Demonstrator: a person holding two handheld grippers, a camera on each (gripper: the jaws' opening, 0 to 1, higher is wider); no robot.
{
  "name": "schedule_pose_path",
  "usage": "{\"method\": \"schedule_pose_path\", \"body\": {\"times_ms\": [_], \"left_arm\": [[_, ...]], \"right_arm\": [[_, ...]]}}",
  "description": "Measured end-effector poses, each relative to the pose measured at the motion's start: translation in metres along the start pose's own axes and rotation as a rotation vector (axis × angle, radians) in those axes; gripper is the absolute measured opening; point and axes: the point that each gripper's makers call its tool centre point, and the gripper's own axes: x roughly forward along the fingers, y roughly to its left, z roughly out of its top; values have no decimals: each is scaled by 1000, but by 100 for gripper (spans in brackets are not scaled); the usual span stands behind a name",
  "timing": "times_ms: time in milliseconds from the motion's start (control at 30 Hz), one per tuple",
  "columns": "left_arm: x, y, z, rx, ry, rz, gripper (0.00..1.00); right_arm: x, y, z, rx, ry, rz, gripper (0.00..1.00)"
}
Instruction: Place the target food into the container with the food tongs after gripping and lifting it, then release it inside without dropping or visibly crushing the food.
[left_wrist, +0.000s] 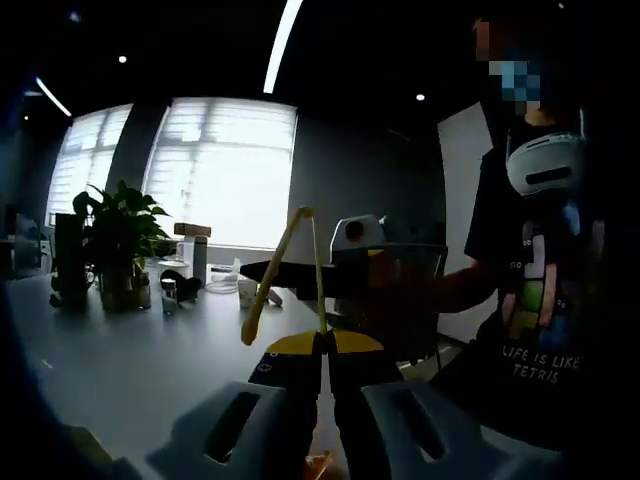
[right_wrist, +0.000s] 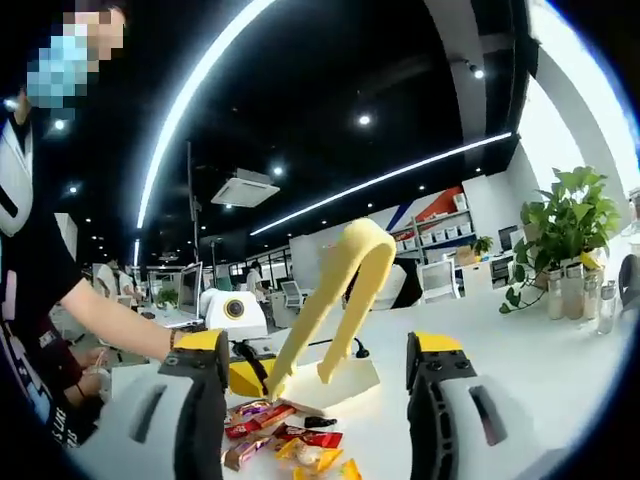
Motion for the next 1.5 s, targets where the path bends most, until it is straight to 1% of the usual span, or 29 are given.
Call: {"method": "schedule_pose_path", "body": {"times_ms": [33, 67, 133, 167, 200, 233, 267, 300, 367, 400, 467, 500, 567, 600, 667, 800, 867, 933, 1000, 1067, 1100, 1167, 1233, 1300, 1333, 1367, 1400, 1433, 1500], "left_arm": [[0, 0, 0, 1, -5, 0, 2], [0, -3, 3, -10, -27, -16, 2], [-1, -5, 3, -12, -36, -20, 1], [0, -19, 10, -44, -80, -93, 1], [0, -15, 8, -26, -74, -69, 1], [1, -19, 10, -35, -80, -85, 1], [2, -18, 10, -31, -79, -75, 1], [2, -20, 11, -34, -79, -83, 2], [1, -20, 11, -37, -84, -85, 2], [0, -23, 12, -53, -93, -100, 2], [0, -19, 12, -41, -93, -80, 2], [-1, -22, 13, -58, -98, -98, 2], [-1, -21, 13, -53, -101, -88, 2], [-1, -23, 13, -56, -103, -99, 2], [0, -24, 13, -60, -109, -97, 2], [1, -25, 15, -77, -124, -101, 2], [0, -23, 17, -81, -134, -90, 2], [0, -25, 17, -79, -131, -97, 2], [-1, -25, 18, -92, -136, -96, 3], [-2, -22, 18, -100, -129, -77, 3], [-2, -20, 18, -90, -119, -56, 3], [-4, -21, 18, -75, -112, -46, 4], [-7, -20, 14, -82, -95, -27, 10], [-12, -15, 6, -72, -54, 15, 19], [-16, -13, 3, -72, -35, 43, 21], [-20, -14, 3, -68, -34, 51, 22], [-22, -15, 4, -57, -38, 64, 23], [-27, -12, 2, -35, -22, 98, 23], [-32, -10, 1, -9, 0, 130, 25]], "right_arm": [[2, 1, 1, 6, -6, 11, 66], [4, 2, 1, 6, -5, 15, 62], [5, 3, 2, -4, -9, 24, 55], [7, 5, 3, 0, -12, 37, 53], [8, 8, 5, 11, -21, 52, 53], [9, 15, 9, 34, -47, 85, 52], [10, 16, 10, 29, -46, 88, 48], [10, 18, 10, 25, -43, 97, 44], [12, 23, 10, 27, -43, 118, 39], [13, 28, 10, 25, -43, 139, 36], [14, 30, 10, 21, -40, 147, 30], [14, 31, 10, 22, -37, 151, 30], [15, 32, 11, 8, -36, 156, 30], [15, 34, 11, 6, -37, 164, 29], [14, 37, 12, -31, -38, 167, 29], [17, 39, 16, 9, -33, 153, 26], [18, 38, 17, 9, -26, 139, 25], [18, 40, 15, -5, -16, 150, 25], [19, 40, 17, 8, -26, 148, 25], [20, 39, 17, -17, -23, 143, 25], [20, 39, 16, -11, -20, 141, 25], [21, 38, 15, 1, -17, 145, 25], [22, 38, 15, 5, -21, 143, 25], [22, 39, 16, -4, -22, 147, 25], [22, 38, 15, -27, -15, 142, 25], [21, 39, 15, -35, -8, 147, 25], [21, 38, 14, -43, -6, 144, 25], [21, 38, 14, -44, 0, 142, 25], [21, 38, 13, -48, 5, 144, 24]]}}
